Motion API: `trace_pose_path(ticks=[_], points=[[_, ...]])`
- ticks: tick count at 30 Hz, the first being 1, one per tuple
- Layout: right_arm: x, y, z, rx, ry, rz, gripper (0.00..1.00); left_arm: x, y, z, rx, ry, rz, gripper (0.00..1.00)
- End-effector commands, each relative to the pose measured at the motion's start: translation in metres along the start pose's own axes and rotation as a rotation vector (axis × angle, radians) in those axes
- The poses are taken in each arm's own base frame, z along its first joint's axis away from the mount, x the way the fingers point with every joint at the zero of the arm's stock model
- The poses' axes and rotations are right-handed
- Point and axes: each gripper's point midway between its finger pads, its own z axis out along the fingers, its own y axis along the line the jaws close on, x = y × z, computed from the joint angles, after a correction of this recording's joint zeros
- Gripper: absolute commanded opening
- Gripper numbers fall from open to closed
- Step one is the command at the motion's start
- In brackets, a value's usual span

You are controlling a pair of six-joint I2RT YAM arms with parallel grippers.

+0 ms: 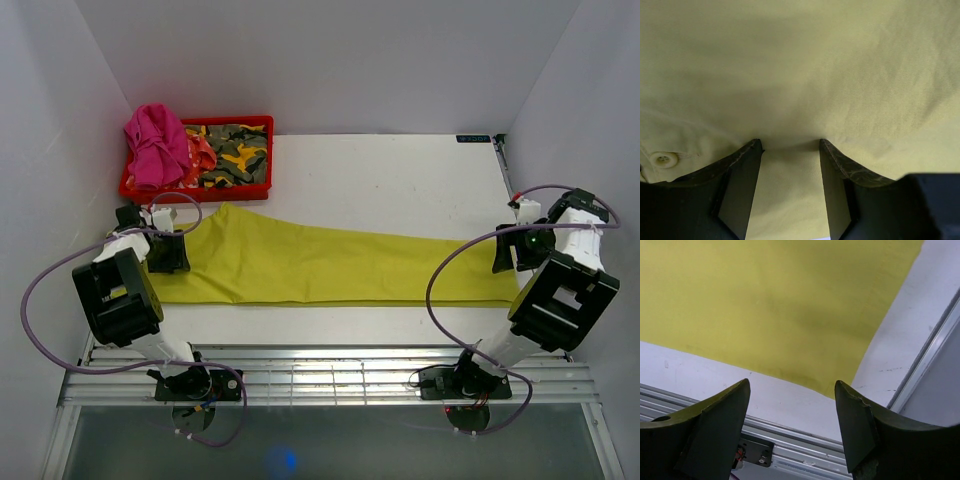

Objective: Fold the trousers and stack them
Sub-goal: Fold the trousers

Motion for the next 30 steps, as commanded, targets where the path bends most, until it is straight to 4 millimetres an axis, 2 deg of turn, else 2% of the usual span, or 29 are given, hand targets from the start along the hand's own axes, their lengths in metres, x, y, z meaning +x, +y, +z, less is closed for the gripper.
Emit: trace_pose_path(ticks=[1,5,11,13,15,18,23,25,26,28,29,30], points=[[0.009,-0.012,0.003,0.014,-0.021,0.066,0.74,0.037,0.007,0.003,-0.032,0.148,-0.032,0.62],[0.025,-0.032,0.012,0.077,-0.01,0.115,0.76,0.028,0.006,-0.002,-0.025,0.126,-0.035,0.63],[0.046,-0.041,0.036,0.069,0.032,0.159,0.77,0.025,0.004,-0.008,-0.022,0.108,-0.014,0.68],[0.054,-0.043,0.049,0.075,0.051,0.169,0.77,0.021,0.003,-0.011,-0.021,0.092,-0.008,0.73],[0.063,-0.041,0.059,0.054,0.08,0.189,0.77,0.018,0.002,-0.015,-0.016,0.078,-0.005,0.74],[0.07,-0.024,0.071,-0.034,0.09,0.221,0.73,0.015,0.001,-0.017,-0.01,0.066,-0.002,0.76],[0.075,0.009,0.082,-0.182,0.086,0.291,0.55,0.001,-0.002,-0.025,0.004,0.024,0.012,0.78],[0.072,0.015,0.082,-0.215,0.074,0.3,0.43,-0.002,-0.006,-0.027,0.024,0.01,0.015,0.78],[0.066,0.016,0.08,-0.226,0.049,0.295,0.3,-0.006,-0.007,-0.03,0.027,-0.003,0.018,0.78],[0.058,0.013,0.072,-0.215,0.026,0.29,0.14,-0.01,-0.009,-0.033,0.034,-0.02,0.022,0.79],[0.054,0.01,0.067,-0.204,0.015,0.284,0.08,-0.015,-0.009,-0.037,0.035,-0.037,0.026,0.79],[0.044,0.001,0.056,-0.172,-0.016,0.273,0.08,-0.018,-0.01,-0.04,0.039,-0.048,0.032,0.79]])
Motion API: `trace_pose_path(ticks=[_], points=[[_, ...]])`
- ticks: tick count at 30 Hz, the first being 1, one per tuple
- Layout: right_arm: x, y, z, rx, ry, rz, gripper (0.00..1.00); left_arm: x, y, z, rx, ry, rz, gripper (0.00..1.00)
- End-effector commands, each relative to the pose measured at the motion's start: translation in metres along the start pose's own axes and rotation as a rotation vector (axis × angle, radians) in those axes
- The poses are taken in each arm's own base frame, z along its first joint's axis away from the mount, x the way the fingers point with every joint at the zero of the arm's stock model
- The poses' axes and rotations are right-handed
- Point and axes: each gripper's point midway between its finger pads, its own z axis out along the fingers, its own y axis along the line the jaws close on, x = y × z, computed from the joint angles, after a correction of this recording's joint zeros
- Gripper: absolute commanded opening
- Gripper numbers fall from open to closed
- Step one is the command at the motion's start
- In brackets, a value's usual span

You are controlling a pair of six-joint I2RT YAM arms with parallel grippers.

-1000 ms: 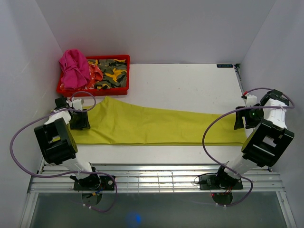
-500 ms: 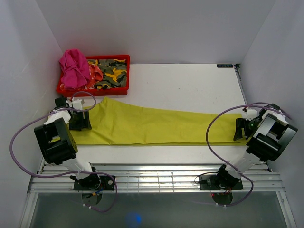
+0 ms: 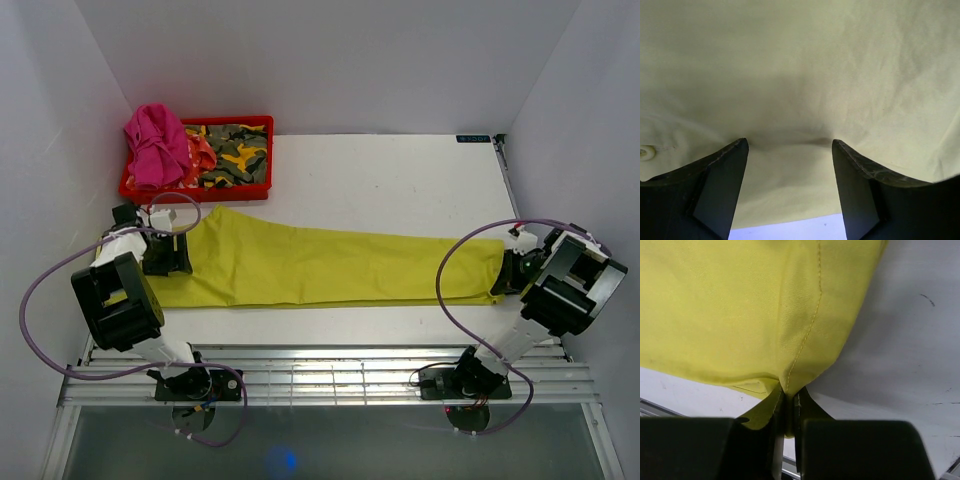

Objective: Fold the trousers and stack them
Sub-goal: Fold the trousers

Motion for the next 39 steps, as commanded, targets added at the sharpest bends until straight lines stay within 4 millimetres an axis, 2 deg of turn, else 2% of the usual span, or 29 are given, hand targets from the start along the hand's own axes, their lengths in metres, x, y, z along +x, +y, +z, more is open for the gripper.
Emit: trace_pose_path(ticks=[1,2,3,6,7,9,10,12,13,15,18,19,20,21,23,24,26,27,29,30,32,33,34,35,36,38,39], points=[[-0.014,0.011,-0.018,-0.04,-0.052,0.006,0.08,-0.028,-0.007,-0.028,0.017,-0.113,0.037,0.79],[-0.02,0.006,-0.026,-0.019,-0.071,-0.006,0.08,-0.031,-0.009,-0.03,0.023,-0.126,0.044,0.8],[-0.033,-0.005,-0.044,0.022,-0.12,-0.017,0.08,-0.035,-0.01,-0.035,0.027,-0.144,0.056,0.89],[-0.042,-0.02,-0.07,0.067,-0.154,-0.039,0.08,-0.042,-0.019,-0.045,0.058,-0.184,0.075,0.98],[-0.047,-0.03,-0.088,0.095,-0.183,-0.037,0.08,-0.044,-0.021,-0.048,0.067,-0.197,0.089,0.98],[-0.047,-0.046,-0.105,0.122,-0.204,-0.042,0.08,-0.048,-0.026,-0.055,0.085,-0.228,0.108,0.98],[-0.052,-0.046,-0.118,0.122,-0.219,-0.053,0.08,-0.05,-0.027,-0.057,0.088,-0.236,0.117,0.98],[-0.049,-0.052,-0.131,0.127,-0.229,-0.052,0.08,-0.051,-0.031,-0.061,0.101,-0.244,0.133,0.98],[-0.056,-0.05,-0.139,0.119,-0.255,-0.096,0.08,-0.053,-0.032,-0.064,0.101,-0.254,0.147,0.98],[-0.053,-0.033,-0.144,0.062,-0.257,-0.114,0.08,-0.051,-0.038,-0.067,0.128,-0.258,0.155,0.98],[-0.066,0.017,-0.144,-0.108,-0.334,-0.151,0.08,-0.038,-0.041,-0.061,0.138,-0.231,0.139,0.98],[-0.07,0.028,-0.143,-0.137,-0.343,-0.168,0.08,-0.038,-0.04,-0.061,0.135,-0.231,0.142,0.98],[-0.071,0.042,-0.137,-0.181,-0.343,-0.157,0.08,-0.03,-0.039,-0.055,0.133,-0.206,0.135,0.98],[-0.08,0.069,-0.135,-0.231,-0.363,-0.212,0.08,-0.023,-0.036,-0.05,0.12,-0.182,0.127,0.98],[-0.084,0.101,-0.129,-0.304,-0.358,-0.232,0.08,-0.014,-0.032,-0.044,0.103,-0.146,0.113,0.98],[-0.088,0.127,-0.122,-0.351,-0.348,-0.282,0.08,-0.011,-0.029,-0.039,0.091,-0.127,0.096,0.98],[-0.095,0.16,-0.118,-0.433,-0.364,-0.31,0.08,-0.004,-0.024,-0.034,0.067,-0.098,0.082,0.98],[-0.094,0.188,-0.112,-0.482,-0.33,-0.324,0.08,-0.002,-0.023,-0.032,0.065,-0.091,0.075,0.98],[-0.106,0.21,-0.105,-0.51,-0.357,-0.381,0.08,-0.001,-0.022,-0.03,0.056,-0.089,0.068,0.98],[-0.104,0.235,-0.102,-0.549,-0.331,-0.383,0.08,0.0,-0.022,-0.028,0.058,-0.083,0.061,0.98],[-0.111,0.253,-0.09,-0.568,-0.351,-0.428,0.08,0.003,-0.021,-0.026,0.055,-0.071,0.049,0.98],[-0.106,0.274,-0.084,-0.606,-0.318,-0.426,0.08,0.003,-0.021,-0.025,0.054,-0.067,0.045,0.98],[-0.101,0.281,-0.075,-0.622,-0.301,-0.426,0.08,0.006,-0.021,-0.023,0.06,-0.052,0.033,0.98],[-0.109,0.291,-0.071,-0.63,-0.337,-0.47,0.08,0.008,-0.021,-0.022,0.059,-0.047,0.027,0.98],[-0.103,0.313,-0.065,-0.661,-0.315,-0.514,0.08,0.01,-0.02,-0.02,0.053,-0.036,0.023,0.98],[-0.108,0.329,-0.052,-0.667,-0.336,-0.506,0.08,0.014,-0.019,-0.017,0.052,-0.022,0.016,0.98],[-0.102,0.348,-0.046,-0.696,-0.321,-0.534,0.08,0.015,-0.019,-0.016,0.048,-0.018,0.014,0.98]])
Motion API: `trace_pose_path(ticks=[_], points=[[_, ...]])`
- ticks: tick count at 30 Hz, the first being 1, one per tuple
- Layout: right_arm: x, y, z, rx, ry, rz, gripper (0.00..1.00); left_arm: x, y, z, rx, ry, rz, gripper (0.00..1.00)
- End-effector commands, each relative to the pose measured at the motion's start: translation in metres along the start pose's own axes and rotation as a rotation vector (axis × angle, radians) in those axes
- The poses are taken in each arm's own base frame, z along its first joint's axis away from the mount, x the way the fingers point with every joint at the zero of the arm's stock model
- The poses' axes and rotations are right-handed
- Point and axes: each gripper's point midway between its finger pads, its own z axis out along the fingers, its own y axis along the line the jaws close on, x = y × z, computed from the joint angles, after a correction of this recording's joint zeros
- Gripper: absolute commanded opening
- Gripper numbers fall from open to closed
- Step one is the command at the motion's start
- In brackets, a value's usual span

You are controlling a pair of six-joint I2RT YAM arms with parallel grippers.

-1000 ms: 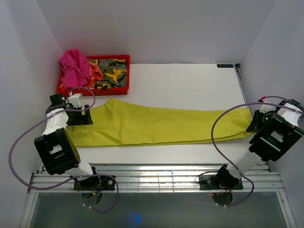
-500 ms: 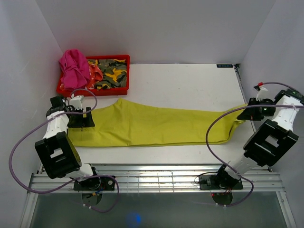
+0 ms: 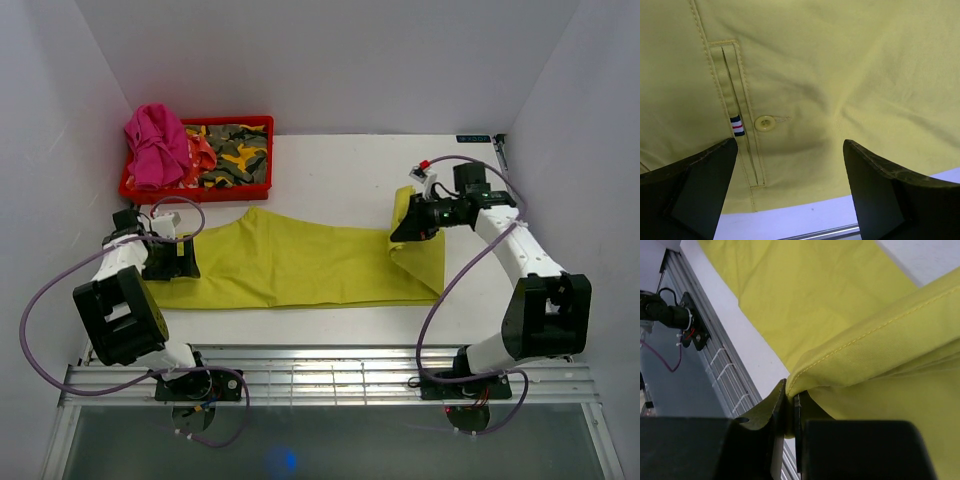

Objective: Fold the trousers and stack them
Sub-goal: Fold the trousers

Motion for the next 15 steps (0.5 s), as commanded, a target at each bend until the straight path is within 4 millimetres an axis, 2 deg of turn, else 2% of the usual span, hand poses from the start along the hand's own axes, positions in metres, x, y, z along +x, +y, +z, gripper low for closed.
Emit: trace_pose_path(ticks=[1,3,6,11,14,15], points=[[-0.036,0.029,0.036,-0.064,-0.104,-0.026,0.08,0.007,0.002,0.002,-0.016,0.015,-0.022,0.98],[-0.037,0.047,0.062,-0.107,-0.085,-0.071,0.08,0.009,0.002,0.002,-0.02,0.017,-0.024,0.98],[-0.035,0.061,0.093,-0.121,-0.04,-0.095,0.08,0.013,0.002,0.004,-0.025,0.022,-0.026,0.98],[-0.032,0.064,0.128,-0.116,0.001,-0.088,0.08,0.019,0.002,0.007,-0.026,0.035,-0.036,0.98],[-0.036,0.075,0.145,-0.139,-0.009,-0.083,0.08,0.021,0.002,0.007,-0.028,0.034,-0.039,0.98],[-0.032,0.079,0.154,-0.152,0.009,-0.065,0.08,0.022,0.001,0.007,-0.026,0.036,-0.038,0.98]])
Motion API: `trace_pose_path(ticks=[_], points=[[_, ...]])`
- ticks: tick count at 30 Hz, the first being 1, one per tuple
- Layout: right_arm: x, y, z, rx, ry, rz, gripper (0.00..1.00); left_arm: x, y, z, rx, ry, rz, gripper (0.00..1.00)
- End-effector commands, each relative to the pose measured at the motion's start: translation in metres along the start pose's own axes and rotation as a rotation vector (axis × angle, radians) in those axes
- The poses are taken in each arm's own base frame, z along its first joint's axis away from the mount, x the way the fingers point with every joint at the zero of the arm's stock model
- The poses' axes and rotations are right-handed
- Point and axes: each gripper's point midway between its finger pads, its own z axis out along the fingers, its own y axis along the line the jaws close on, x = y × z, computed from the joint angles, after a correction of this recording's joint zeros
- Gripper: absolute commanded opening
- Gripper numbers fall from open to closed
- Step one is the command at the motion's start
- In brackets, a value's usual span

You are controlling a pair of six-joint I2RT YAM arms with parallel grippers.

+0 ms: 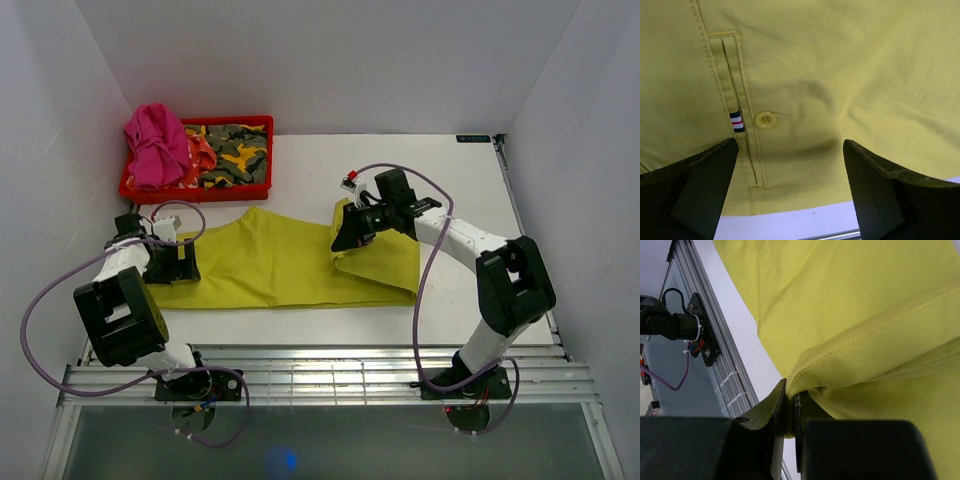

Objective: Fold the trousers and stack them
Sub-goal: Fold the trousers

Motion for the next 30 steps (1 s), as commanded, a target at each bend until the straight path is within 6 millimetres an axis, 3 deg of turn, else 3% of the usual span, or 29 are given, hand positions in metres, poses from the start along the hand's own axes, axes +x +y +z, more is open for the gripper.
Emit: trace_pose_path(ticks=[1,11,15,23,30], points=[[-0.04,0.018,0.016,-0.029,-0.093,-0.041,0.08,0.012,-0.001,0.0,-0.008,0.02,-0.017,0.98],[-0.04,0.042,0.065,-0.096,-0.046,-0.08,0.08,0.022,-0.002,0.001,-0.017,0.027,-0.007,0.98],[-0.03,0.046,0.082,-0.11,-0.011,-0.085,0.08,0.026,-0.003,0.003,-0.014,0.034,-0.009,0.98],[-0.008,0.056,0.102,-0.132,0.049,-0.085,0.08,0.028,-0.001,0.008,-0.015,0.042,-0.01,0.98],[-0.002,0.064,0.116,-0.149,0.08,-0.09,0.08,0.032,-0.001,0.009,-0.02,0.045,-0.007,0.98]])
